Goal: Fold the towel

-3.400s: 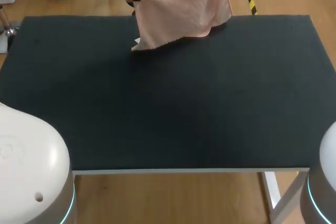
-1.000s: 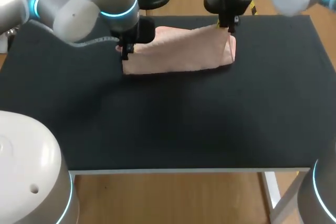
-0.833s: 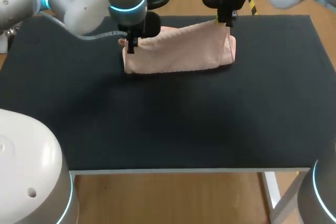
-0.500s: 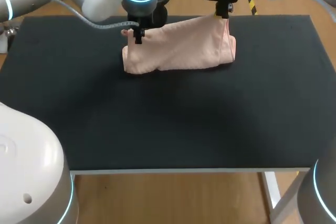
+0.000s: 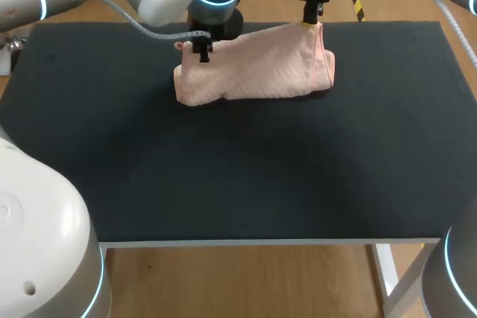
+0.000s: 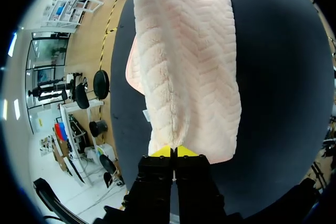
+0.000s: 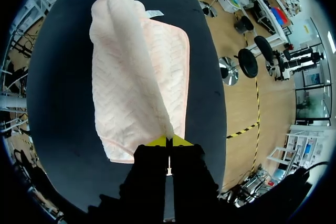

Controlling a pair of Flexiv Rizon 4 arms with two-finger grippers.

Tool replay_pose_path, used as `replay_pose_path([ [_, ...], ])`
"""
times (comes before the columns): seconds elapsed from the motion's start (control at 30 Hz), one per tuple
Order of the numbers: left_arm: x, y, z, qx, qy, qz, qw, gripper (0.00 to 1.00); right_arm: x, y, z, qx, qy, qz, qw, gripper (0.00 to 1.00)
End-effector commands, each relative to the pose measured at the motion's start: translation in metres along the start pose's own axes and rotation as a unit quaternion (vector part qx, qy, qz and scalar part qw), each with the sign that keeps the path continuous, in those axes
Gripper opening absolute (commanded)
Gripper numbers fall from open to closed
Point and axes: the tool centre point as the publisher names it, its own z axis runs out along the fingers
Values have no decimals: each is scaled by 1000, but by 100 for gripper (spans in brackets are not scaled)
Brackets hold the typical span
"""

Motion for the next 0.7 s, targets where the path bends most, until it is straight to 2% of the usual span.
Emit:
replay_pose_path([
  [0.03, -4, -8, 8, -13, 7, -3, 1000, 0, -8, 5, 6, 10, 16, 2, 1000, 0],
  [0.13, -4, -10, 11, -19, 10, -6, 1000, 0, -8, 4, 8, 9, 19, 6, 1000, 0],
  [0.17, -4, -10, 12, -20, 10, -7, 1000, 16, -8, 4, 8, 7, 19, 7, 1000, 0],
  [0.2, -4, -10, 12, -20, 11, -7, 1000, 54, -8, 4, 9, 4, 18, 6, 1000, 7],
  [0.23, -5, -9, 13, -20, 11, -7, 1000, 100, -8, 3, 9, 4, 18, 6, 1000, 44],
  [0.27, -5, -9, 13, -19, 11, -7, 1000, 100, -8, 3, 9, 4, 18, 6, 1000, 100],
  [0.43, -5, -7, 11, -13, 11, -5, 1000, 100, -6, 0, 7, -2, 18, 12, 1000, 100],
  [0.7, -2, 4, -3, 32, 12, 1, 999, 100, 2, -1, -6, -4, 5, 12, 1000, 100],
])
